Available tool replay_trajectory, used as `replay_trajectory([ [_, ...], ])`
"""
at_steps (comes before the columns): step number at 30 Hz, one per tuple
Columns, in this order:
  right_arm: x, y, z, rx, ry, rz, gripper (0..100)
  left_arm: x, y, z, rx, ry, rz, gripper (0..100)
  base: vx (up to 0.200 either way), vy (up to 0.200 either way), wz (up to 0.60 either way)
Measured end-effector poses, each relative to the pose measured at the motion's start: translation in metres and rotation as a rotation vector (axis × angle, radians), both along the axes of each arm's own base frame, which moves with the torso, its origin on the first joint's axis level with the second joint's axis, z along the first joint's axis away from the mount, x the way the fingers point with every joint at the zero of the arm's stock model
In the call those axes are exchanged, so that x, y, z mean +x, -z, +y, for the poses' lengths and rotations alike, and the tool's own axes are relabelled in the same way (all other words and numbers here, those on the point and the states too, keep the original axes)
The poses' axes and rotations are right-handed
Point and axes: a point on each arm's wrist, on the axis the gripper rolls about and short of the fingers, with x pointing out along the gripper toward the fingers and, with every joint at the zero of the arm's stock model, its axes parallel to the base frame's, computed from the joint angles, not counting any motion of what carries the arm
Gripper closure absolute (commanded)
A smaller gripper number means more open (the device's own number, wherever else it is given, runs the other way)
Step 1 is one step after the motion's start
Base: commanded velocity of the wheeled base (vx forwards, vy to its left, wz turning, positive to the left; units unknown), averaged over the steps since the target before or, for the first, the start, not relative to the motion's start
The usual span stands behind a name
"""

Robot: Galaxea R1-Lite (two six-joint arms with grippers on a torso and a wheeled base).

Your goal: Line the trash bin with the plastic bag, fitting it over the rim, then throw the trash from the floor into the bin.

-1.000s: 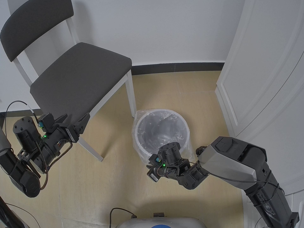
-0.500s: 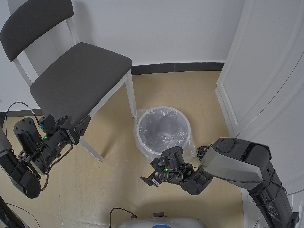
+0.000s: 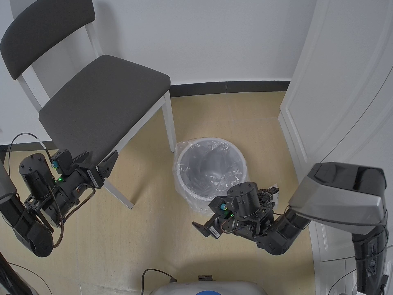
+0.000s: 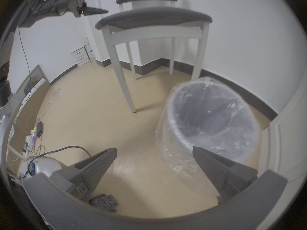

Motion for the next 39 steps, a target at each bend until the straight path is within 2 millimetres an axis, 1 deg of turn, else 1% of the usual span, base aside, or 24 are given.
replay_trajectory([
  [2,-0.004,-0.012,-0.006,-0.006,0.038,-0.028,0,0.000,0.000,0.000,0.000,0.000,0.000,0,0.000,0.000,0.00],
  [4,-0.003,-0.026,-0.015,-0.009,0.083,-0.059,0,0.000,0.001,0.000,0.001,0.000,0.002,0,0.000,0.000,0.00],
  [6,0.002,-0.038,-0.029,-0.013,0.135,-0.082,0,0.000,0.001,0.000,0.001,0.000,0.003,0,0.000,0.000,0.00],
  [9,0.011,-0.050,-0.049,-0.014,0.197,-0.100,0,0.001,0.002,0.000,0.002,-0.001,0.007,0,0.000,0.000,0.00],
  [12,0.015,-0.054,-0.070,-0.026,0.252,-0.096,0,0.002,0.004,0.000,0.004,-0.001,0.016,0,0.000,0.000,0.00],
  [14,0.016,-0.054,-0.078,-0.030,0.273,-0.092,0,0.003,0.006,0.000,0.006,-0.002,0.024,0,0.000,0.000,0.00],
  [17,0.017,-0.049,-0.085,-0.014,0.302,-0.074,0,0.005,0.009,-0.001,0.008,-0.002,0.031,0,0.000,0.000,0.00],
  [23,0.017,-0.032,-0.088,0.051,0.338,-0.062,0,0.007,0.010,0.001,0.010,-0.009,0.033,0,0.000,0.000,0.00],
  [28,0.013,-0.010,-0.097,0.056,0.337,-0.044,0,0.010,0.010,0.003,0.025,-0.020,0.025,0,0.000,0.000,0.00],
  [33,0.014,0.011,-0.110,0.048,0.278,0.023,0,0.013,0.011,0.004,0.032,-0.027,0.023,0,0.000,0.000,0.00],
  [36,0.018,0.020,-0.117,0.043,0.233,0.046,0,0.014,0.011,0.004,0.033,-0.027,0.024,0,0.000,0.000,0.00],
  [39,0.026,0.028,-0.121,0.037,0.197,0.042,0,0.014,0.012,0.003,0.034,-0.025,0.026,0,0.000,0.000,0.00],
])
